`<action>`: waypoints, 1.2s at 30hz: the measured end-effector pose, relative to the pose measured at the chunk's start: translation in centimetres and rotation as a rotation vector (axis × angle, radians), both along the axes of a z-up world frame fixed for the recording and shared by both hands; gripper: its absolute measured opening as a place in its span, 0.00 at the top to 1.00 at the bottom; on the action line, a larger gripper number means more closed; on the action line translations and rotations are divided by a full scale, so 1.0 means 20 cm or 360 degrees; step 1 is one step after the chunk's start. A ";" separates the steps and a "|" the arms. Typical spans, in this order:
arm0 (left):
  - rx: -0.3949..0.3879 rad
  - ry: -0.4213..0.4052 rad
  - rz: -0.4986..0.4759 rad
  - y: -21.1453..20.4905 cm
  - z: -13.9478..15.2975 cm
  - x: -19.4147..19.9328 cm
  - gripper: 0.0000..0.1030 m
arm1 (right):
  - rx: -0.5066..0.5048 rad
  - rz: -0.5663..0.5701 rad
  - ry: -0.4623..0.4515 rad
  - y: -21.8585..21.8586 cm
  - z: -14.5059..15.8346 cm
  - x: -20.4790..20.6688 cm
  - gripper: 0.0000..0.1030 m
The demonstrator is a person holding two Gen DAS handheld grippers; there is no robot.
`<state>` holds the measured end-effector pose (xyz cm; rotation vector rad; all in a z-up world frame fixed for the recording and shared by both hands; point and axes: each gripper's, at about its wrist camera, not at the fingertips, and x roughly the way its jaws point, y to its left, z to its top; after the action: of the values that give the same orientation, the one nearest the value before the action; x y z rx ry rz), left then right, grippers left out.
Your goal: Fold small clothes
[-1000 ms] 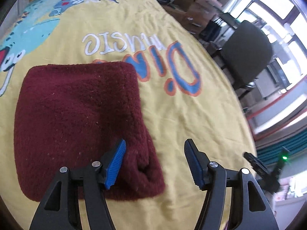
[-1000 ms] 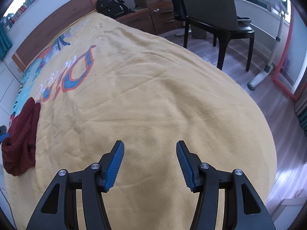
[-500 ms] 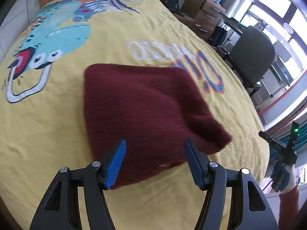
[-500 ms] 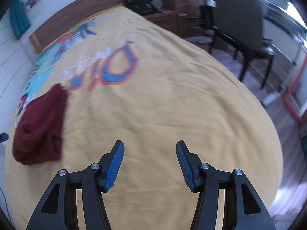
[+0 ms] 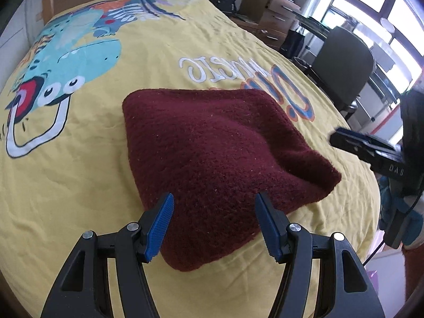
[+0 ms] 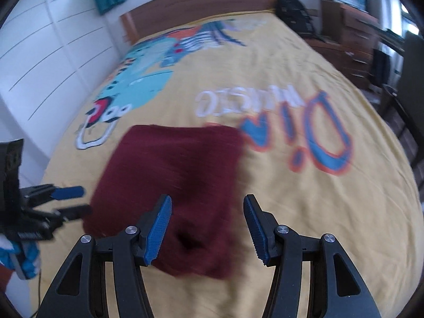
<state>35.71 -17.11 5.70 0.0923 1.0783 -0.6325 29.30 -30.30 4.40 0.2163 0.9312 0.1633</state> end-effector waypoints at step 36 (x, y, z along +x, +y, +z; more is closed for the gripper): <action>-0.0192 0.0052 0.0156 0.12 -0.09 0.09 0.24 | 0.0159 -0.0059 0.0096 -0.08 -0.35 0.03 0.40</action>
<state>37.52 -14.67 3.96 -0.0749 1.0671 -0.6110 29.98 -31.86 -2.61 0.3321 0.9791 0.1697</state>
